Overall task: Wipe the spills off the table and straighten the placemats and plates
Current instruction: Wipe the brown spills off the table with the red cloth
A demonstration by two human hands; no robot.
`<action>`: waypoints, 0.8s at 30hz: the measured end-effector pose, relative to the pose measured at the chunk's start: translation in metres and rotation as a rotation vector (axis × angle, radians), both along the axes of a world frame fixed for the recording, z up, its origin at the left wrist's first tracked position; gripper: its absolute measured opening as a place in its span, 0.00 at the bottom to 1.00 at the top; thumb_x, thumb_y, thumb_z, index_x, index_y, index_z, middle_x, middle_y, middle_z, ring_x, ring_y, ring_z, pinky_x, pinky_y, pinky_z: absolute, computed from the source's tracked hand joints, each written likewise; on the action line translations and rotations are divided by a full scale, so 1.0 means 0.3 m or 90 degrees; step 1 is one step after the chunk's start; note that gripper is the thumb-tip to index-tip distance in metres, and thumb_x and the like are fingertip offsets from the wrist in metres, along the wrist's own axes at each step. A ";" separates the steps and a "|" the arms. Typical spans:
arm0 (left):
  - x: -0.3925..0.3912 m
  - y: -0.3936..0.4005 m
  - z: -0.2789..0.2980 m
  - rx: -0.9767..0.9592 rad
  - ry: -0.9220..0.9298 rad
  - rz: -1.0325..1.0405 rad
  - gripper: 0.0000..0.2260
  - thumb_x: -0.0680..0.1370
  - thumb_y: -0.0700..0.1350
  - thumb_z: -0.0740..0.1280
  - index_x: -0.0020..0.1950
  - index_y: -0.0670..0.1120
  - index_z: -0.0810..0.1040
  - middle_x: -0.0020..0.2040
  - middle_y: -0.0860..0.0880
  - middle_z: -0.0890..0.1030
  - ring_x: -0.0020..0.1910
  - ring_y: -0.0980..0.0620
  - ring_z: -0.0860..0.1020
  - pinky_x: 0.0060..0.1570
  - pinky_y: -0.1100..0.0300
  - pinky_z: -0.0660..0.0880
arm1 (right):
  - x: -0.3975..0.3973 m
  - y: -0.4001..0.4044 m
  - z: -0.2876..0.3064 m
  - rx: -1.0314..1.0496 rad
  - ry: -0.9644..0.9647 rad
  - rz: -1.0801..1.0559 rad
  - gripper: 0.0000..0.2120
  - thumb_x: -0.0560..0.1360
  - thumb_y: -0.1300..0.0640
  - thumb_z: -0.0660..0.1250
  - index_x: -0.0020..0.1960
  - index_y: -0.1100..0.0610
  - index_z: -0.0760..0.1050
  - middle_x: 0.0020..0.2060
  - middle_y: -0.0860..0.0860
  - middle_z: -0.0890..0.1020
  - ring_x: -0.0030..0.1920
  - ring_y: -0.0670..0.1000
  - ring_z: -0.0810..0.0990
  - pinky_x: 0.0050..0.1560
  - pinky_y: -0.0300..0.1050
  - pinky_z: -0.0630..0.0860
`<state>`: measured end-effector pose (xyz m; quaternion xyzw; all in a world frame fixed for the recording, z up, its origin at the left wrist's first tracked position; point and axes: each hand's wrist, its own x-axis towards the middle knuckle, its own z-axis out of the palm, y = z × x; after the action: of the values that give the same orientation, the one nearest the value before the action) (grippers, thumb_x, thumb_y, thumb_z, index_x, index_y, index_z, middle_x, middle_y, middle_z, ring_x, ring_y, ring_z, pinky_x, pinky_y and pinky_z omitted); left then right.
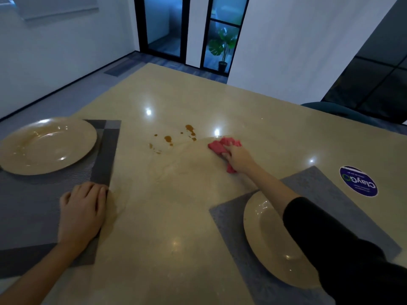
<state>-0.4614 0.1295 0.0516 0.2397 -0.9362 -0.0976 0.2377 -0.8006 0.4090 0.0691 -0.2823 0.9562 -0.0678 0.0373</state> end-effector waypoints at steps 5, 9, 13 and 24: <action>0.007 -0.014 -0.009 0.020 -0.018 -0.009 0.19 0.81 0.51 0.49 0.50 0.46 0.77 0.49 0.47 0.76 0.51 0.46 0.73 0.55 0.49 0.63 | -0.009 0.073 -0.019 0.022 0.029 0.006 0.22 0.80 0.50 0.57 0.70 0.59 0.67 0.72 0.61 0.65 0.74 0.57 0.61 0.75 0.55 0.50; 0.004 -0.012 -0.015 0.018 -0.021 0.004 0.17 0.81 0.50 0.49 0.51 0.47 0.77 0.49 0.49 0.75 0.51 0.47 0.73 0.55 0.49 0.63 | -0.095 0.048 0.022 0.013 0.020 -0.120 0.21 0.81 0.52 0.55 0.71 0.58 0.65 0.73 0.60 0.64 0.73 0.59 0.61 0.74 0.54 0.49; 0.003 -0.011 -0.009 0.024 -0.009 -0.005 0.16 0.81 0.50 0.50 0.50 0.46 0.77 0.49 0.48 0.75 0.51 0.47 0.73 0.55 0.51 0.62 | 0.008 -0.141 0.022 -0.043 -0.018 -0.010 0.21 0.80 0.53 0.55 0.72 0.55 0.67 0.71 0.59 0.67 0.71 0.58 0.64 0.73 0.51 0.54; 0.003 -0.018 -0.021 -0.002 -0.015 -0.004 0.16 0.81 0.49 0.51 0.50 0.46 0.77 0.48 0.50 0.75 0.49 0.48 0.74 0.54 0.50 0.64 | -0.020 0.071 0.032 -0.071 -0.018 -0.006 0.19 0.80 0.55 0.54 0.67 0.58 0.73 0.68 0.60 0.72 0.67 0.62 0.70 0.68 0.51 0.61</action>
<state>-0.4607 0.1240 0.0455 0.2377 -0.9399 -0.0940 0.2264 -0.8065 0.4302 0.0786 -0.2782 0.9517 -0.1251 0.0350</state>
